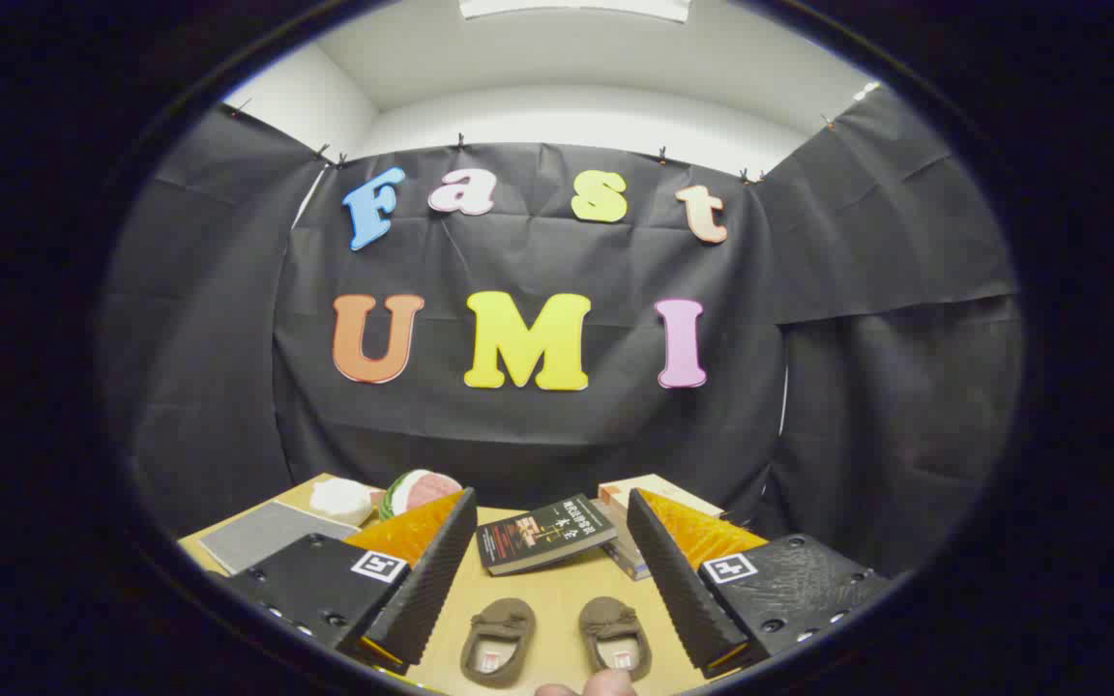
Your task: Open the storage box then place both shoes into the box .Put the left shoe in first, then the right shoe, with the right side of both shoes facing outward in a uniform manner.
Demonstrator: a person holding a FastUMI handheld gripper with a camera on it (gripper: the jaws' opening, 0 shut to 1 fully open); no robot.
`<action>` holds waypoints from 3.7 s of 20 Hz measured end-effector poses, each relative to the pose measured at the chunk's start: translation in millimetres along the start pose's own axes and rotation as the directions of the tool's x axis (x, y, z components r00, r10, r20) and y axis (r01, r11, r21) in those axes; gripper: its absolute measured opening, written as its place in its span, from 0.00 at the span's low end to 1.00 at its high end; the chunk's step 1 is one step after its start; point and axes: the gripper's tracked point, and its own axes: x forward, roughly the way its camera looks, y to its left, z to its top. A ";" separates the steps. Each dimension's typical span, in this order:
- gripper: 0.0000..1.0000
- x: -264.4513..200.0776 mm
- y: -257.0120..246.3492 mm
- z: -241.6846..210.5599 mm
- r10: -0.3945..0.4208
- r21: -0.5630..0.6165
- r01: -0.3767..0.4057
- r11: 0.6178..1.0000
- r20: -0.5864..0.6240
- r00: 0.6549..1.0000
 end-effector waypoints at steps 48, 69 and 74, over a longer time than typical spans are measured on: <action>0.96 8.9 222.5 -193.2 0.663 0.492 -0.476 0.729 -0.335 0.669; 0.50 39.5 236.3 -196.8 0.767 0.768 -0.330 0.549 -0.306 0.564; 0.00 29.5 247.7 -149.1 0.797 0.729 -0.424 0.538 -0.276 0.537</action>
